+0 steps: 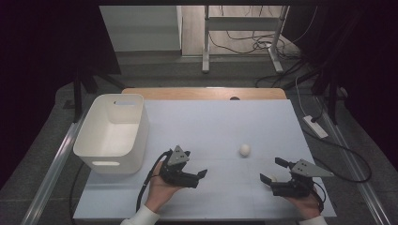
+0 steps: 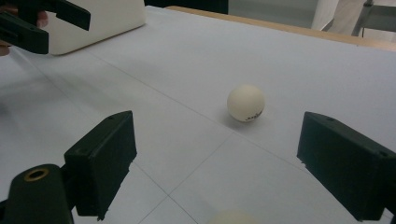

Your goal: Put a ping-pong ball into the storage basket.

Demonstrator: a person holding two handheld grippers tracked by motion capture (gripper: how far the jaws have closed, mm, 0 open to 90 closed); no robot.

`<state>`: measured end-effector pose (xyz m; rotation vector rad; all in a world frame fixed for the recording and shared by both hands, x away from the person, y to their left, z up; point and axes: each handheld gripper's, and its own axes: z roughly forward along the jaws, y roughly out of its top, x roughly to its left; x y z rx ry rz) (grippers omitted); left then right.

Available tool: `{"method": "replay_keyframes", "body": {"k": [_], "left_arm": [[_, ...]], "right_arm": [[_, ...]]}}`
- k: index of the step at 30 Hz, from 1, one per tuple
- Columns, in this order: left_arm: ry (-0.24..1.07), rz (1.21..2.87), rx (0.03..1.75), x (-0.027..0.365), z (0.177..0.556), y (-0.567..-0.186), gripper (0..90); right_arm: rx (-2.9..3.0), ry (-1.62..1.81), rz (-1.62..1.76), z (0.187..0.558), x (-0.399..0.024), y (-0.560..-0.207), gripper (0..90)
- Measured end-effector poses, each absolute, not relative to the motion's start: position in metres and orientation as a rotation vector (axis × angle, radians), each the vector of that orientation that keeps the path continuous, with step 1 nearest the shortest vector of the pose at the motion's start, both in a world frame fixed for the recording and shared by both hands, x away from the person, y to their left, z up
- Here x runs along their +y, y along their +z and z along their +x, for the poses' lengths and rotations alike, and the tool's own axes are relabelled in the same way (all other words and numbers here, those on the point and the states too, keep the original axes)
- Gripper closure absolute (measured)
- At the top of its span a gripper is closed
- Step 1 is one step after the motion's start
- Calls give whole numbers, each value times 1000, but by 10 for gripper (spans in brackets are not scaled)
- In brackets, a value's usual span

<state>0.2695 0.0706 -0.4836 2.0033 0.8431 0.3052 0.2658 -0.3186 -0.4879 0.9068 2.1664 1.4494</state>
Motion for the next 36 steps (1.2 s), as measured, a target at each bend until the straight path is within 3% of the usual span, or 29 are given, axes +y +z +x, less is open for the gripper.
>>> {"method": "replay_keyframes", "body": {"k": [36], "left_arm": [[257, 2066, 768, 35, 295, -490, 117]], "right_arm": [[2165, 1450, 899, 265, -317, -487, 123]]}}
